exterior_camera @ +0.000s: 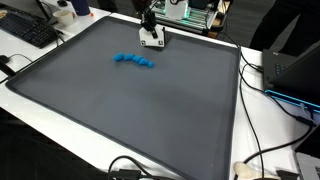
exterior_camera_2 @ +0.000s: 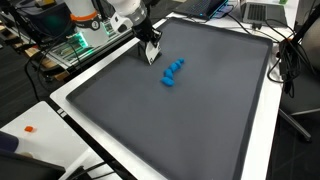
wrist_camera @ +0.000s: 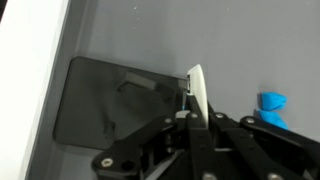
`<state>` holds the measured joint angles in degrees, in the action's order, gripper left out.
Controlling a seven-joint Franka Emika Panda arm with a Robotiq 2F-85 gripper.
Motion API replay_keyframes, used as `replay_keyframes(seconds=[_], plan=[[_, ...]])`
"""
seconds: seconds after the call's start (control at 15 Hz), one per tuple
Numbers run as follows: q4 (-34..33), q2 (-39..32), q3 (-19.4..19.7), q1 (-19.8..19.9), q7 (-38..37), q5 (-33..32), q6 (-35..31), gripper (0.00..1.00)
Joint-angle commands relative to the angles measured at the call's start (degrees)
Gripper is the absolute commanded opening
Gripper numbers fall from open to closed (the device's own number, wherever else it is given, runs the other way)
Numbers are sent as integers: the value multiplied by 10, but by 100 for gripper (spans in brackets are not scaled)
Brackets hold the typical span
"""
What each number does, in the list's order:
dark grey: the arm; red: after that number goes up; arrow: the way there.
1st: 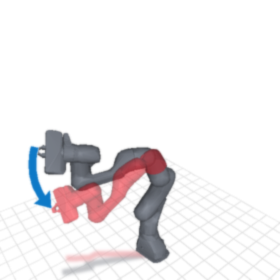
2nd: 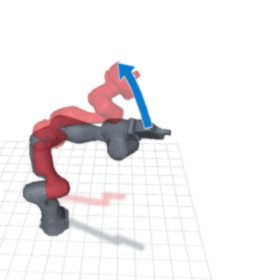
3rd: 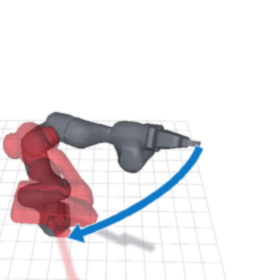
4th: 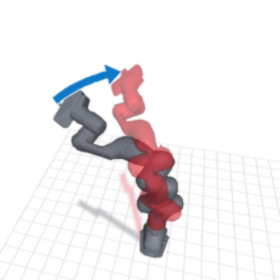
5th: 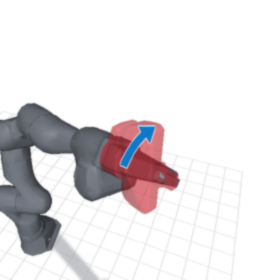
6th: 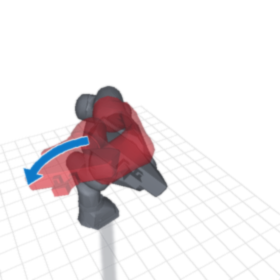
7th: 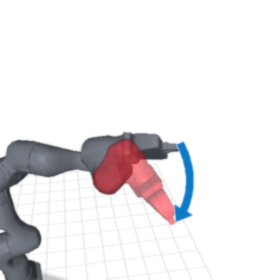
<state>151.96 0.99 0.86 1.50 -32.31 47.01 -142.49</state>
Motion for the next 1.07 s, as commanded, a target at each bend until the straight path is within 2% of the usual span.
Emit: replay_keyframes(seconds=[0.0, 1.0], plan=[[-3, -23, 3, 1, 4, 3, -4, 1], [-7, -23, 11, 9, -7, -28, 26, 1]])
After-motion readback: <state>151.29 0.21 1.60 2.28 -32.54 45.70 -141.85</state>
